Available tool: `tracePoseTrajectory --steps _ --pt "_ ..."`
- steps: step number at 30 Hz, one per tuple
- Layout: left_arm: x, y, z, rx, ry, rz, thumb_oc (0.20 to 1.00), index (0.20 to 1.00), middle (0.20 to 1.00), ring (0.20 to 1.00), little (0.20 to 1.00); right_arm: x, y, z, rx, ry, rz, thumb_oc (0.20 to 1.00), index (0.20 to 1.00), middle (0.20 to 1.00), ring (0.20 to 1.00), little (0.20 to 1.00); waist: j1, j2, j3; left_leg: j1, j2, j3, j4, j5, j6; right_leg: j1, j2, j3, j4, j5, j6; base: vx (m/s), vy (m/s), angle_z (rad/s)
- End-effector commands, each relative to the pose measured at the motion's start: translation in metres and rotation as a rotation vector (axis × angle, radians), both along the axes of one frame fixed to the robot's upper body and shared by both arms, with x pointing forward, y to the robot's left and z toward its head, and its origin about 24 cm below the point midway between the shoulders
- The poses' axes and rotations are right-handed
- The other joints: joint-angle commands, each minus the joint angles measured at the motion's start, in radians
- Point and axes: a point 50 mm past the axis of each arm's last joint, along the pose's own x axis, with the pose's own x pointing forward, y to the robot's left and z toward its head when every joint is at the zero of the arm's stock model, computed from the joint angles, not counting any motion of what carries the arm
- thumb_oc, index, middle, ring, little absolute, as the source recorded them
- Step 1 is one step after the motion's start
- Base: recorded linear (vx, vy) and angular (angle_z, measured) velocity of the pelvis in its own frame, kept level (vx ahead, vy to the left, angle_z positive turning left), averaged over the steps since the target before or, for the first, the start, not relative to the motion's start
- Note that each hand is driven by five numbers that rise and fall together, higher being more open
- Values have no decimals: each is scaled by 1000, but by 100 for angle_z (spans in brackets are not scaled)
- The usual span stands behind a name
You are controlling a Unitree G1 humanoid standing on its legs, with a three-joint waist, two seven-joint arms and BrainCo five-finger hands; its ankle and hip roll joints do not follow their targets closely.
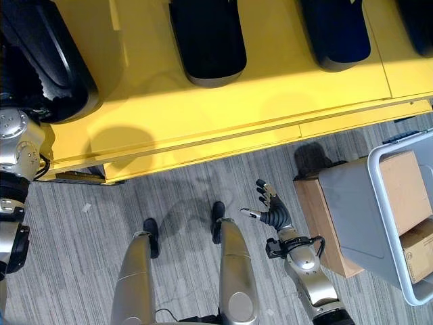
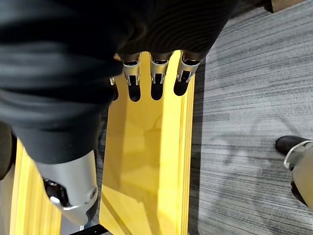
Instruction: Move parts from the plastic box to the shelf.
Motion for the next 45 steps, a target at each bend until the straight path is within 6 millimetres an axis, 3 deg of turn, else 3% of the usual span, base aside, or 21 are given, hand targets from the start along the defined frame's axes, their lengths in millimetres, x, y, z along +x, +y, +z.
tracePoseTrajectory --steps 1,25,26,27,28,29,30,45 --pt "-4 12 4 -2 -9 50 200 200 200 200 200 -2 -6 14 15 -65 11 1000 1000 1000 1000 1000 -15 24 -41 38 51 29 -25 -15 -2 62 -40 56 -41 -14 87 0 0 0" --pt "7 1 12 -4 5 30 200 200 200 200 200 -11 -5 6 17 -15 54 1000 1000 1000 1000 1000 -20 25 -52 29 54 35 -11 -21 -6 47 -37 70 -31 -11 82 0 0 0" --pt "7 1 11 -7 10 27 238 238 238 238 238 -11 -5 6 20 -14 56 1000 1000 1000 1000 1000 -21 25 -52 30 55 35 -11 -21 -6 49 -36 70 -31 -12 82 0 0 0" --pt "7 1 11 -6 9 28 401 401 401 401 401 -11 -5 6 22 -13 56 1000 1000 1000 1000 1000 -21 24 -52 31 55 35 -11 -22 -6 50 -36 70 -32 -11 82 0 0 0" --pt "8 0 11 -6 9 22 467 467 467 467 467 -11 -6 6 22 -12 55 1000 1000 1000 1000 1000 -22 24 -52 32 55 36 -12 -22 -6 51 -35 70 -33 -11 83 0 0 0" --pt "8 0 12 -6 7 22 598 598 598 598 598 -11 -6 6 22 -13 55 1000 1000 1000 1000 1000 -22 24 -51 32 55 36 -13 -21 -6 50 -35 71 -33 -11 83 0 0 0" --pt "8 0 12 -4 11 17 1000 1000 1000 1000 1000 -12 -6 6 26 -10 54 1000 1000 1000 1000 1000 -22 25 -51 31 55 35 -12 -21 -6 48 -35 72 -31 -11 83 -1 -5 -3" --pt "9 0 18 10 5 12 1000 1000 1000 1000 1000 -13 -6 4 32 0 64 1000 1000 1000 1000 1000 -19 32 -48 32 57 37 -8 -18 -7 45 -33 74 -23 -11 81 0 0 0"
